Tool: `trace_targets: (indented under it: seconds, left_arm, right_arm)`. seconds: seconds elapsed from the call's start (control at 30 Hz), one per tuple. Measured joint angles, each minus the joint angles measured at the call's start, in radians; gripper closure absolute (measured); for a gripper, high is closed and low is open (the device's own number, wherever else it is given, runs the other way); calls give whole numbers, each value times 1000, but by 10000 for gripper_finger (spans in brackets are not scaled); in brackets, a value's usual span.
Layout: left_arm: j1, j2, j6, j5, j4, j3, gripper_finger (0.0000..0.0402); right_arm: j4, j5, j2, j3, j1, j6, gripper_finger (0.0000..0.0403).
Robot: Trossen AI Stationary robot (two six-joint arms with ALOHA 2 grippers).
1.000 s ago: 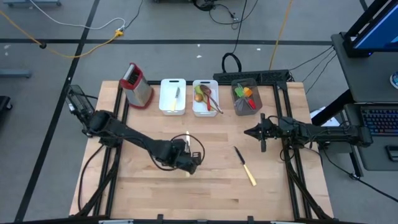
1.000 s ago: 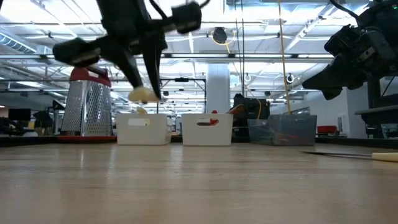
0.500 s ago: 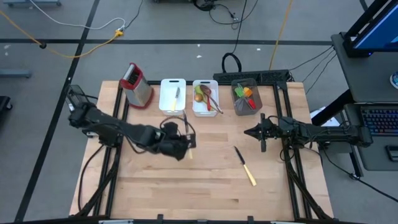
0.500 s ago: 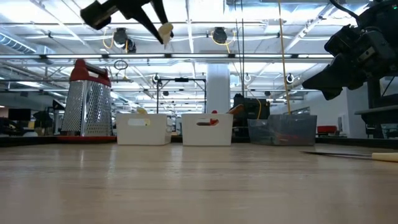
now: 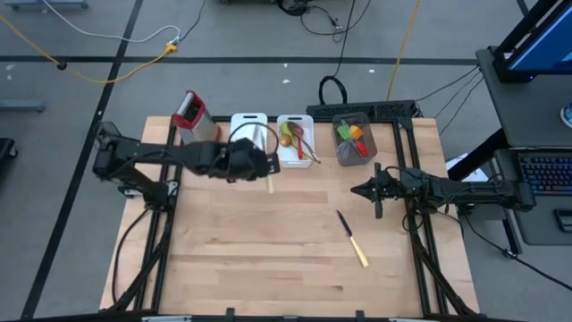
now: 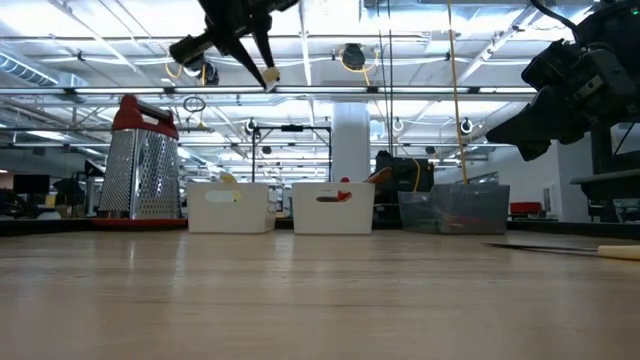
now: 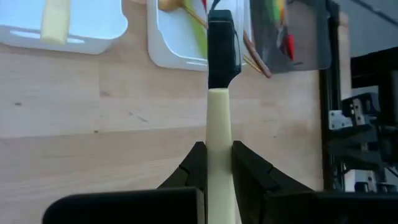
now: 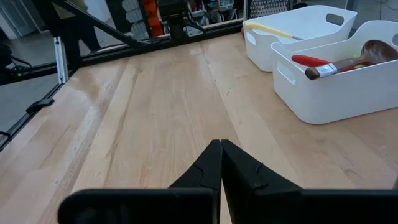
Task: Pick & Place Kitchen Items
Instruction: Put the yellow table knife into the left white bin
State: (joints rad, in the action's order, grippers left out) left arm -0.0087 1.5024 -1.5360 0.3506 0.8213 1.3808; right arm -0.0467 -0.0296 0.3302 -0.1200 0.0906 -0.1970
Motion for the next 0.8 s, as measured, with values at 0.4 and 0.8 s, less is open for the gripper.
trace_targets:
  seconds: [0.4, 0.8]
  left_arm:
    - [261, 3, 105, -303, 131, 0, 368]
    - [416, 3, 113, -488, 172, 0, 368]
  right_arm:
    - [0, 0, 0, 0, 0, 0, 403]
    - [0, -1, 0, 0, 0, 0, 403]
